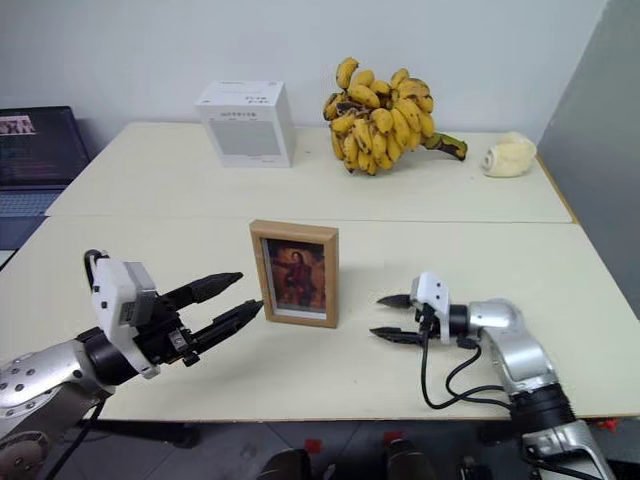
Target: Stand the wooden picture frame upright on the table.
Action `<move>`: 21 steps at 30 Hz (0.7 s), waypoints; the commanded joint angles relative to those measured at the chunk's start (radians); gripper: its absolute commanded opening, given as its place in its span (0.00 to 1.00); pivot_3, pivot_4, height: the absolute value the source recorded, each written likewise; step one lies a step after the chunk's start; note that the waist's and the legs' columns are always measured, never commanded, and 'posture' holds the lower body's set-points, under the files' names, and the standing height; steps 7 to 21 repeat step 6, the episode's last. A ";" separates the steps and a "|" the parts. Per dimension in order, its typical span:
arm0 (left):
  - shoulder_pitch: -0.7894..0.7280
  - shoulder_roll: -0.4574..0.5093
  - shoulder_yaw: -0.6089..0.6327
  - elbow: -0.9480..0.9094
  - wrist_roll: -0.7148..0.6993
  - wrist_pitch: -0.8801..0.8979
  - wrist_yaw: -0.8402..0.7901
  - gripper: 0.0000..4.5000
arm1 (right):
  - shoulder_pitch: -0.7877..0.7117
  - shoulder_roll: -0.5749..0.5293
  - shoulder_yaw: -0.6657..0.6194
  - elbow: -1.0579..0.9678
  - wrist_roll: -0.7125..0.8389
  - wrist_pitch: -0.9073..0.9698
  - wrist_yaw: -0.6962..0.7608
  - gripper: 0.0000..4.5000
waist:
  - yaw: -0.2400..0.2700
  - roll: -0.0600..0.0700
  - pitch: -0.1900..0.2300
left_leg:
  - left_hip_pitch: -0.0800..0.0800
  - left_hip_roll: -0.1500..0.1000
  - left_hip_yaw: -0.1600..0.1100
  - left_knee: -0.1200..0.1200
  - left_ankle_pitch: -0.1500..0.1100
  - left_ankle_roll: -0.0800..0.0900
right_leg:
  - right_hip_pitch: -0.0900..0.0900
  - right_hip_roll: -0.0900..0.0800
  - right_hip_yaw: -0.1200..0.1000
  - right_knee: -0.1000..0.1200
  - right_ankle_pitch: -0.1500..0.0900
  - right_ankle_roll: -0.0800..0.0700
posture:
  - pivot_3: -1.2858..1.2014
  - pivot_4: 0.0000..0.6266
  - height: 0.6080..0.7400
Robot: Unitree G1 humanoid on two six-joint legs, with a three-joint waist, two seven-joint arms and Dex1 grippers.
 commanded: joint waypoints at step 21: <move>-0.050 0.011 -0.015 0.041 0.059 -0.022 -0.007 0.66 | 0.058 0.003 -0.136 -0.388 0.233 0.316 -0.255 0.66 | 0.006 -0.001 0.000 | -0.001 -0.001 0.000 0.000 0.000 0.000 | 0.001 -0.001 0.000 -0.004 0.000 0.001 | 0.52 0.24 1.00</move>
